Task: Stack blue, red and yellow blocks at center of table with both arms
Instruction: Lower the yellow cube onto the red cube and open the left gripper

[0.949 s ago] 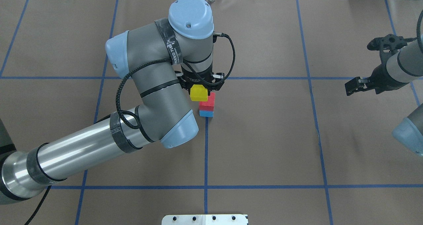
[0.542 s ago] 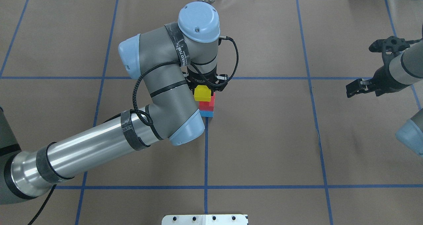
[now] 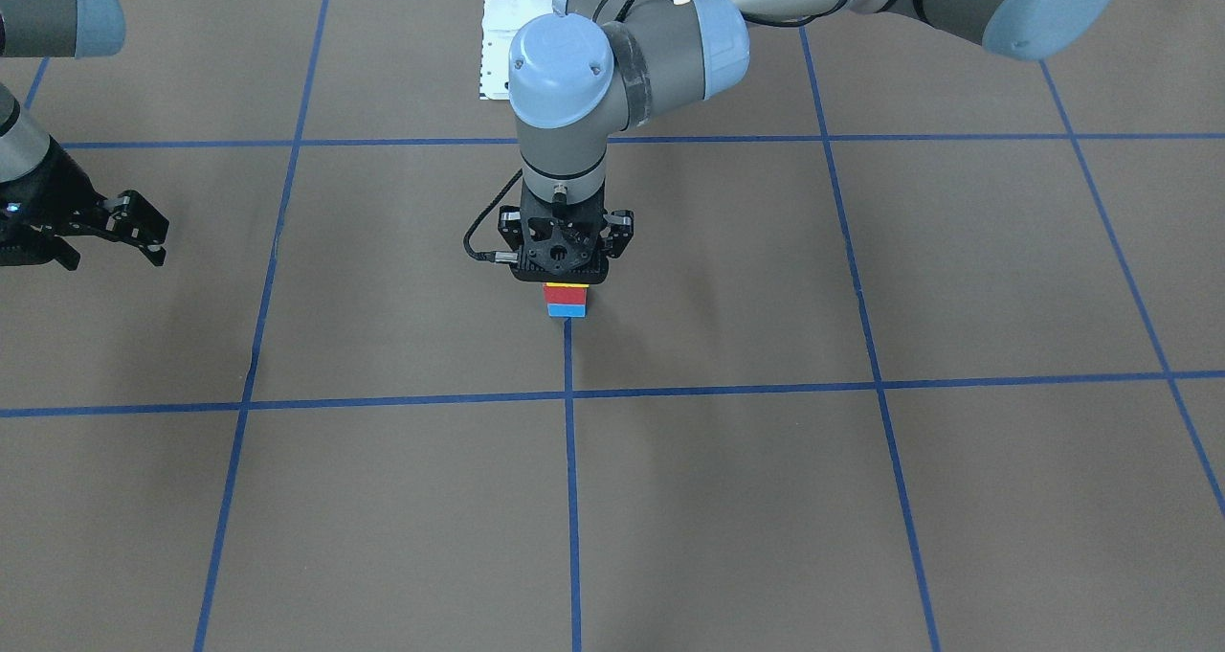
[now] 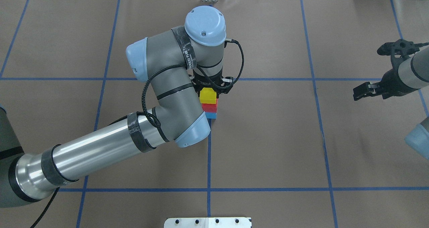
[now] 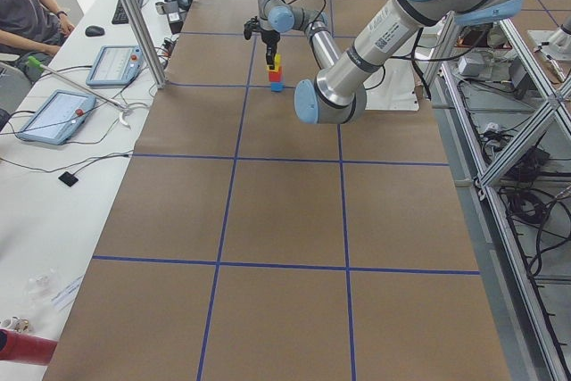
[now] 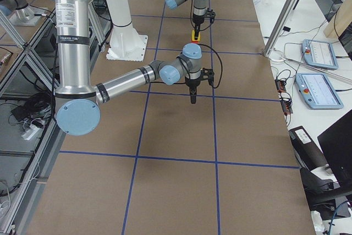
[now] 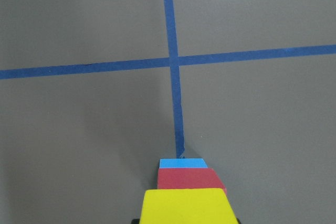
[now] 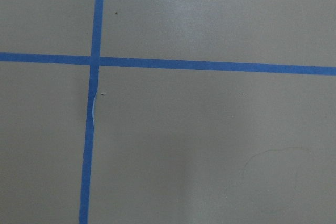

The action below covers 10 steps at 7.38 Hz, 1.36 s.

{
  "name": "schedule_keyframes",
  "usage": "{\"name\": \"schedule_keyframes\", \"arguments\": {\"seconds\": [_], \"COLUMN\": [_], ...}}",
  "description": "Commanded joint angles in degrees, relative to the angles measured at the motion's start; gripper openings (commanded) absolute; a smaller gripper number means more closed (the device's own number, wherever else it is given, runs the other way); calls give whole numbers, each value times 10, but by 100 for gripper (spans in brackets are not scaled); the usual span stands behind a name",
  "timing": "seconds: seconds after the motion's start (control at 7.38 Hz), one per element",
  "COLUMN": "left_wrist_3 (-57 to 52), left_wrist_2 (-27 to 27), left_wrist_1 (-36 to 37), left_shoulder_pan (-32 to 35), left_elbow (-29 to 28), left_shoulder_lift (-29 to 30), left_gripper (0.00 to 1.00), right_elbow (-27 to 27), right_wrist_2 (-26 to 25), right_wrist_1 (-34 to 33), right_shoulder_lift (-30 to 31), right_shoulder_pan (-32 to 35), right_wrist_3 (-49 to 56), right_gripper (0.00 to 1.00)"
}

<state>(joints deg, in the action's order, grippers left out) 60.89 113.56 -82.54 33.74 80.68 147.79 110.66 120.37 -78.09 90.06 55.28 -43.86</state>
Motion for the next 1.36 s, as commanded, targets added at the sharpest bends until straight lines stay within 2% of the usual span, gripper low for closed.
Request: {"name": "schedule_keyframes", "arguments": {"seconds": [0.0, 0.41, 0.54, 0.68, 0.81, 1.08, 1.22], "left_wrist_3": [1, 4, 2, 1, 0, 1, 2], "left_wrist_2": [0, 0, 0, 0, 0, 0, 3], "left_wrist_1": [-2, -8, -8, -9, -9, -5, 7], "left_shoulder_pan": [-1, -5, -6, -9, -10, -9, -7], "left_elbow": [-5, -9, -10, -10, -10, -3, 33], "left_shoulder_lift": [3, 3, 3, 3, 2, 2, 0], "left_gripper": [0, 0, 12, 63, 97, 99, 99], "right_elbow": [0, -1, -3, -2, -3, -4, -5], "right_wrist_2": [0, 0, 0, 0, 0, 0, 0], "right_wrist_1": [0, 0, 0, 0, 0, 0, 0], "right_shoulder_lift": [1, 1, 1, 1, 1, 1, 2], "right_shoulder_pan": [0, 0, -1, -1, -1, -1, -1], "right_wrist_3": [0, 0, 0, 0, 0, 0, 0], "right_gripper": [100, 100, 100, 100, 100, 100, 100]}}
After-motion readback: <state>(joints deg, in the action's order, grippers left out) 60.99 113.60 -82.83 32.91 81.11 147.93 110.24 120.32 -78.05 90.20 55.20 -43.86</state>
